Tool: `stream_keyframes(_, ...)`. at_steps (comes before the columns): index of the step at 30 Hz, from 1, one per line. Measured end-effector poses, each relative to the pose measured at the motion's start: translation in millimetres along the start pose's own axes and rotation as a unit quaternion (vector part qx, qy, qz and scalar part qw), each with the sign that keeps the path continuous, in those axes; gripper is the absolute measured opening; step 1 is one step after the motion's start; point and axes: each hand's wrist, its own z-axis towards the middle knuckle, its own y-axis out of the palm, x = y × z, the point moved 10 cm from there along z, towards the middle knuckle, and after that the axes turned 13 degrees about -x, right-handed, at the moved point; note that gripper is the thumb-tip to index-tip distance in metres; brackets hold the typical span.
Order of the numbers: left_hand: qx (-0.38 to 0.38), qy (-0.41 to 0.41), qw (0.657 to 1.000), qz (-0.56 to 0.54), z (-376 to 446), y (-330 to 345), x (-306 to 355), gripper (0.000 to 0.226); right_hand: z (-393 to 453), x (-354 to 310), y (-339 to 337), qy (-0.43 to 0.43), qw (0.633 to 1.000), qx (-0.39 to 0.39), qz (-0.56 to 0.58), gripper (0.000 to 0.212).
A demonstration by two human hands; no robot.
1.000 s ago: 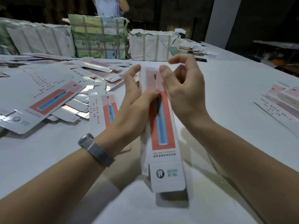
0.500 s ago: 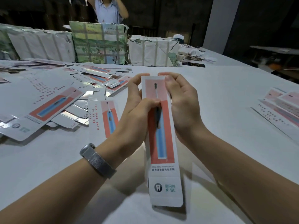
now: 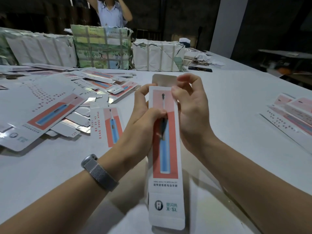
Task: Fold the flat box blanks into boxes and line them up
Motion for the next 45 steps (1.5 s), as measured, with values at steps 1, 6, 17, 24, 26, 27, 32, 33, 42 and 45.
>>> stream_keyframes(1, -0.003, -0.004, 1.000, -0.004, -0.2, 1.8, -0.7, 0.040, 1.1, -0.7, -1.7, -0.001, 1.000, 0.000, 0.001, 0.014)
stream_keyframes(6, 0.033, 0.018, 0.999, -0.019, -0.8, -4.0, 6.2, 0.057, 3.1, -1.6, -0.9, 0.003, 1.000, -0.022, 0.020, 0.021)
stream_keyframes(17, 0.011, 0.022, 0.998, 0.049, -2.8, -3.2, 5.7, 0.056, 15.0, 8.8, 0.6, 0.096, 0.987, -0.125, 0.041, 0.010)
stream_keyframes(24, -0.008, 0.018, 0.998, 0.064, -2.7, 1.0, 6.1, 0.061, 14.6, -2.9, -5.1, 0.046, 0.992, -0.109, -0.052, 0.016)
stream_keyframes(26, -0.014, 0.013, 0.998, 0.065, -2.8, 2.3, 5.5, 0.062, 15.0, -9.2, -8.4, 0.025, 0.992, -0.095, -0.077, 0.020)
stream_keyframes(27, -0.017, 0.011, 0.998, 0.066, -2.9, 2.9, 5.5, 0.062, 15.2, -11.9, -9.2, 0.019, 0.992, -0.093, -0.087, 0.021)
stream_keyframes(32, -0.043, 0.010, 0.997, 0.059, -2.2, 2.7, 8.9, 0.064, 15.3, -18.0, -11.0, 0.020, 0.993, -0.099, -0.069, 0.024)
stream_keyframes(33, -0.054, 0.009, 0.997, 0.062, -2.4, 3.1, 9.7, 0.065, 16.3, -18.4, -12.6, 0.026, 0.992, -0.105, -0.072, 0.024)
stream_keyframes(42, -0.077, -0.009, 0.994, 0.073, -1.8, 5.4, 6.8, 0.069, 21.4, -13.3, -15.6, 0.065, 0.980, -0.165, -0.092, 0.014)
stream_keyframes(45, -0.065, -0.004, 0.995, 0.069, -1.4, 3.6, 6.9, 0.063, 21.5, -10.9, -14.8, 0.073, 0.976, -0.183, -0.095, 0.021)
